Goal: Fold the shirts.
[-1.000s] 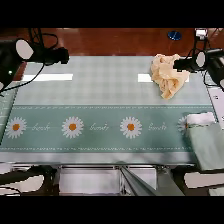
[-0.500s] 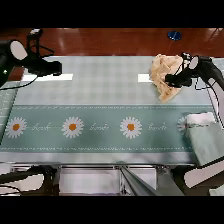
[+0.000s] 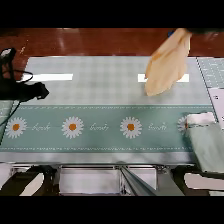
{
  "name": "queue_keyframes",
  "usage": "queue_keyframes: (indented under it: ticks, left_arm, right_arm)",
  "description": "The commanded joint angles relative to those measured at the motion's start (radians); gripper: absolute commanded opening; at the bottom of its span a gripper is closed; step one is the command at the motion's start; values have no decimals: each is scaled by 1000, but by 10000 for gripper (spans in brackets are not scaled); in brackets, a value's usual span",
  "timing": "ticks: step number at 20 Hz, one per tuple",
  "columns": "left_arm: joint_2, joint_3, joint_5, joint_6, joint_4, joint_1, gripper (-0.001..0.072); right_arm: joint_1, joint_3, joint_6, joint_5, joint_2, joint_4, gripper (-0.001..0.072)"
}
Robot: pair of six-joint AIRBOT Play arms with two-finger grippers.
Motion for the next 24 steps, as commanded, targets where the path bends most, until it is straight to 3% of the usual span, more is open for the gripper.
queue_keyframes:
  ticks: [1, 6, 11, 17, 22, 23, 24]
  left_arm:
    - [227, -163, 61, -10, -14, 3, 508]
    - [262, -205, 68, -10, -15, 3, 507]
    - [258, -204, 137, -5, -14, 3, 507]
    - [258, -205, 150, -6, -14, 3, 507]
    - [257, -207, 147, -14, -15, 3, 507]
    - [256, -207, 147, -14, -15, 3, 508]
    - [255, -207, 147, -14, -15, 3, 507]
  right_arm:
    - [51, 148, -50, -73, 146, 34, 22]
    - [196, 148, -84, -87, 290, 53, 22]
    - [454, 51, -72, -7, 253, 66, 23]
    - [734, -63, -30, -21, -52, 148, 23]
    - [784, -63, 99, -85, -322, 147, 23]
    - [777, -63, 122, -80, -347, 147, 72]
    - [766, -63, 120, -69, -352, 147, 361]
